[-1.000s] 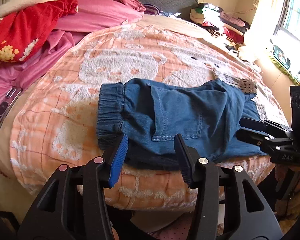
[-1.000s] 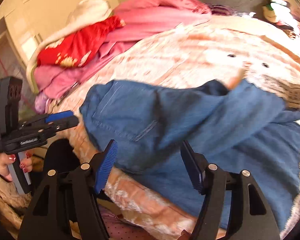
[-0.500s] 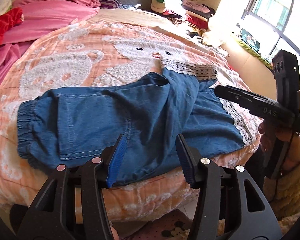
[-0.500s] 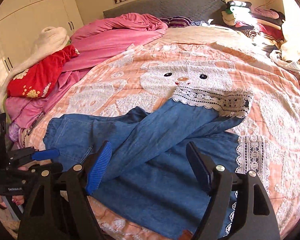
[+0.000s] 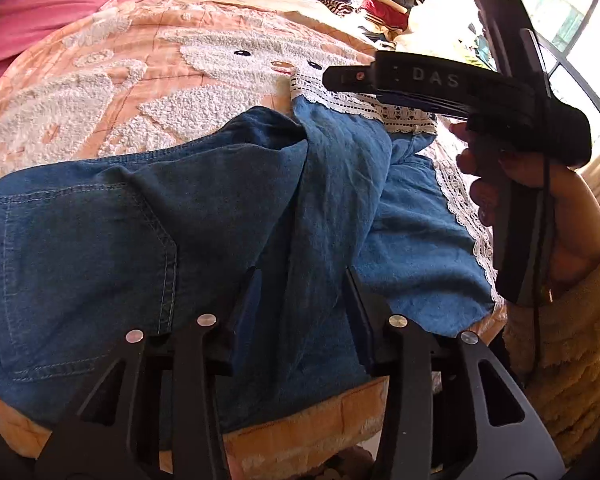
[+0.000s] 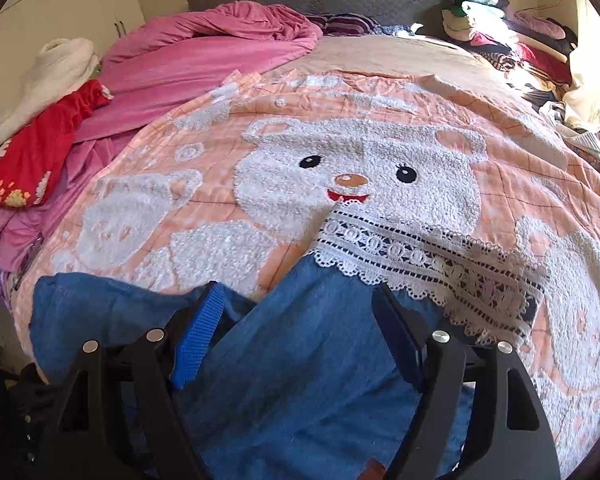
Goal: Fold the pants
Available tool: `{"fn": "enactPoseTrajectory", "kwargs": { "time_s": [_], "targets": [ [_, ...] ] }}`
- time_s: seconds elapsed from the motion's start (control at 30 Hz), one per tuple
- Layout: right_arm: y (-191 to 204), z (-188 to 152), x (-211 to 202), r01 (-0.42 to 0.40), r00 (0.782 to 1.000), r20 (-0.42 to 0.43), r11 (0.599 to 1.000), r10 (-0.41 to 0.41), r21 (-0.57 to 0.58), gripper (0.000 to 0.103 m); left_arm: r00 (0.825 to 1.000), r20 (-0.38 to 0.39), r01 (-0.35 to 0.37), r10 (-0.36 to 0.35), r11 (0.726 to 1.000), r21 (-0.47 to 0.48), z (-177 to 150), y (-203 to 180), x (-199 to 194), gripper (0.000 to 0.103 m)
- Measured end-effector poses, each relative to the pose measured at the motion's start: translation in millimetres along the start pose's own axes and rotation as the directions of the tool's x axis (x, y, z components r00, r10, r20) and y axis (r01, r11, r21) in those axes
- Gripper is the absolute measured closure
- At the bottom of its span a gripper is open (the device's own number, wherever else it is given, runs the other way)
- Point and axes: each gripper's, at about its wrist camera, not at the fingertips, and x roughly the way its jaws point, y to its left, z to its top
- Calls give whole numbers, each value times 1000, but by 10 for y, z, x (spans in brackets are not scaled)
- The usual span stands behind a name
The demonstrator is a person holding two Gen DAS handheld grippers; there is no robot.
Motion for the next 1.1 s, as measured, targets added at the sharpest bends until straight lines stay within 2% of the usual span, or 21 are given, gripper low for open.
{"fn": "enactPoseTrajectory", "kwargs": {
  "time_s": [0.1, 0.13, 0.23, 0.4, 0.5, 0.57, 0.6, 0.63, 0.67, 0.7, 0.83, 0.97, 1.1],
  "targets": [
    [-54, 142, 232, 24, 999, -26, 1000, -24, 3, 27, 999, 9, 52, -51, 998, -23, 37, 21, 46, 72],
    [-77, 188, 315, 31, 999, -38, 999, -30, 9, 27, 998, 7, 55, -55, 998, -24, 41, 15, 67, 78],
    [-154, 306, 546, 67, 995, -75, 997, -65, 34, 27, 998, -1, 56, -56, 998, -8, 31, -37, 105, 87],
    [-209, 435, 835, 132, 986, -110, 990, -127, 41, 29, 998, -6, 59, -59, 997, 47, -33, -151, 124, 87],
    [-187, 475, 982, 174, 978, -115, 985, -174, -6, 41, 998, -10, 59, -59, 997, 59, -37, -137, 139, 87],
    [-188, 467, 1064, 182, 976, -119, 983, -184, -30, 56, 998, -6, 60, -60, 996, 63, -36, -134, 126, 87],
    [-202, 458, 1088, 176, 977, -116, 983, -180, -41, 59, 998, -4, 61, -61, 996, 61, -29, -127, 123, 87],
    [-222, 448, 1085, 174, 978, -111, 984, -177, -42, 70, 998, -3, 60, -60, 996, 60, -13, -119, 130, 87],
    [-252, 443, 1050, 173, 980, -95, 984, -175, -33, 84, 998, 0, 56, -56, 997, 58, -16, -125, 125, 87],
    [-292, 434, 984, 165, 984, -72, 986, -165, -15, 89, 999, 5, 51, -52, 997, 57, -15, -129, 107, 87],
    [-509, 328, 574, 71, 997, 13, 991, -74, 116, 93, 999, 19, 50, -51, 997, 53, -2, -82, 50, 86],
    [-754, 115, 47, -35, 995, 103, 970, 10, 240, 94, 998, 47, 47, -49, 998, 52, 12, -53, 27, 78],
    [-959, -180, -476, -66, 985, 171, 946, 11, 316, 94, 997, 61, 43, -47, 997, 71, 41, -52, 53, 79]
  ]
}}
